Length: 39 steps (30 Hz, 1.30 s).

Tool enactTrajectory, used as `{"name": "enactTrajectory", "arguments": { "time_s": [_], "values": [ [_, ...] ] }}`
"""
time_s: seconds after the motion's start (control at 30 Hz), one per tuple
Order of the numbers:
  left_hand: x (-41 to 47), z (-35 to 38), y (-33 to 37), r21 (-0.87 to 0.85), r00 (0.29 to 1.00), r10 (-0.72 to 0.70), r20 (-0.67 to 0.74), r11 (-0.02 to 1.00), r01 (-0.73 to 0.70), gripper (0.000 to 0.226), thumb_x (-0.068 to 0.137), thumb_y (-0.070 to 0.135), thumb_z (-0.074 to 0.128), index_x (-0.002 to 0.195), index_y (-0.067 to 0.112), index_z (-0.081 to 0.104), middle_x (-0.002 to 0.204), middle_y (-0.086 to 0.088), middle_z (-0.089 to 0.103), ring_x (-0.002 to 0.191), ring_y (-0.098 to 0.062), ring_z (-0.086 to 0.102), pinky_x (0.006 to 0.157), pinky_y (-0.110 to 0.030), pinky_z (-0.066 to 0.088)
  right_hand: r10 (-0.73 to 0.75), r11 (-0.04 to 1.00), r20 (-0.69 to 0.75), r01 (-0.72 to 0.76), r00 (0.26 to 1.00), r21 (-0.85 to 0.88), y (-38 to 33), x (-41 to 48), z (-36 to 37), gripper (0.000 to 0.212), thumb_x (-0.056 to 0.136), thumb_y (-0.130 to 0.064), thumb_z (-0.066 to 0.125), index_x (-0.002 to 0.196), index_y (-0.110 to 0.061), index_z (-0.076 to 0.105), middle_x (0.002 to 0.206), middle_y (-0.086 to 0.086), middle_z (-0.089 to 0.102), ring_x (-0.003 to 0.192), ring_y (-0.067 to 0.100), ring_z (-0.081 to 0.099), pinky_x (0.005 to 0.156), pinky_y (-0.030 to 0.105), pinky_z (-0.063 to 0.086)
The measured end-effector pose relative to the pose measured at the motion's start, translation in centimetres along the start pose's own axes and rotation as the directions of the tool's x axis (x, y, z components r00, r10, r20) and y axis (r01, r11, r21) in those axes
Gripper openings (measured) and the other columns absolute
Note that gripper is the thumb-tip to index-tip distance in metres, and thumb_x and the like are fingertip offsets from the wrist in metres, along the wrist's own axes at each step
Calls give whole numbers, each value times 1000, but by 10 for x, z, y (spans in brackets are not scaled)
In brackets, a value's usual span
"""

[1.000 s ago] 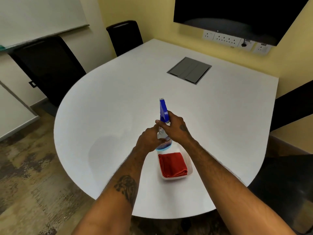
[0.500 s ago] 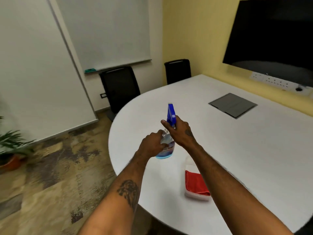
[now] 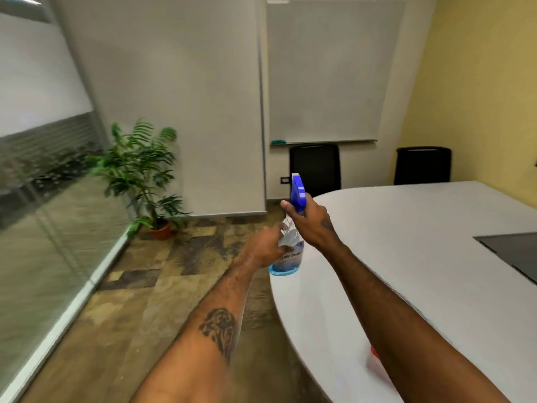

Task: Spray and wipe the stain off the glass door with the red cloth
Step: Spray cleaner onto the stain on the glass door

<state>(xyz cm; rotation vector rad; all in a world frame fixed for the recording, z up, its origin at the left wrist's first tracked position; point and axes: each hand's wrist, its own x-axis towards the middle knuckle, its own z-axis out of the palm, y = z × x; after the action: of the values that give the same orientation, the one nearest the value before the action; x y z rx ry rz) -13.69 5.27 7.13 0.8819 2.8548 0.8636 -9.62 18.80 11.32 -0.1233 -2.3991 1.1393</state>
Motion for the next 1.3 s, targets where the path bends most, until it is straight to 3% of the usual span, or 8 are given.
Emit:
{"name": "enactTrajectory", "arguments": {
  "time_s": [0.13, 0.27, 0.47, 0.63, 0.7, 0.87, 1.0, 1.3],
  "values": [
    [-47, -42, -38, 40, 991, -88, -96, 995, 92, 58, 83, 43, 75, 133, 23, 53, 126, -2, 71, 107, -24, 70, 81, -37, 57, -101, 993, 106, 94, 989, 71, -48, -7, 44, 43, 88, -65, 53, 109, -28, 48, 92, -1, 62, 86, 21, 65, 76, 36, 56],
    [-103, -87, -79, 92, 968, -185, -171, 975, 203, 59, 82, 53, 70, 127, 19, 54, 116, -5, 72, 100, -28, 69, 77, -39, 55, -197, 975, 169, 175, 966, 134, -101, -22, 97, 48, 82, -75, 47, 104, -32, 47, 84, -4, 62, 80, 21, 63, 75, 40, 57],
    [-208, -144, -138, 118, 908, -304, -289, 930, 349, 56, 84, 45, 74, 125, 12, 54, 116, -10, 69, 101, -32, 66, 78, -38, 53, -309, 930, 263, 232, 914, 284, -188, -70, 180, 33, 74, -83, 47, 87, -53, 44, 72, -10, 61, 68, 10, 60, 59, 28, 46],
    [-298, -185, -170, 122, 835, -426, -350, 863, 491, 59, 84, 41, 74, 131, 14, 51, 119, -9, 69, 104, -33, 67, 80, -40, 55, -339, 917, 349, 225, 874, 330, -255, -120, 232, 45, 77, -79, 50, 87, -35, 49, 70, -8, 61, 66, 11, 59, 57, 27, 40],
    [-388, -221, -197, 91, 757, -522, -394, 797, 597, 57, 84, 40, 74, 129, 15, 51, 115, -8, 70, 101, -32, 68, 82, -46, 57, -428, 881, 420, 265, 800, 392, -326, -183, 268, 42, 78, -76, 51, 82, -35, 49, 68, -8, 59, 65, 12, 58, 58, 28, 39],
    [-458, -245, -200, 54, 712, -570, -410, 764, 643, 60, 84, 40, 75, 133, 16, 50, 121, -6, 70, 105, -29, 69, 86, -45, 58, -456, 854, 440, 242, 774, 460, -372, -227, 292, 38, 78, -76, 50, 80, -38, 49, 71, -10, 61, 67, 5, 58, 54, 24, 37],
    [-565, -281, -213, 50, 610, -613, -502, 684, 728, 63, 86, 43, 73, 138, 19, 47, 125, -4, 70, 106, -26, 69, 84, -38, 57, -542, 797, 511, 215, 668, 564, -450, -303, 326, 48, 75, -81, 48, 89, -35, 55, 81, -6, 70, 78, 12, 66, 67, 31, 51],
    [-751, -337, -221, -45, 356, -674, -648, 500, 865, 67, 86, 49, 73, 140, 19, 46, 123, -3, 71, 106, -26, 69, 91, -42, 56, -701, 660, 542, 134, 464, 739, -593, -440, 377, 43, 84, -68, 55, 98, -27, 61, 76, -3, 73, 72, 11, 68, 62, 27, 48]
  ]
}}
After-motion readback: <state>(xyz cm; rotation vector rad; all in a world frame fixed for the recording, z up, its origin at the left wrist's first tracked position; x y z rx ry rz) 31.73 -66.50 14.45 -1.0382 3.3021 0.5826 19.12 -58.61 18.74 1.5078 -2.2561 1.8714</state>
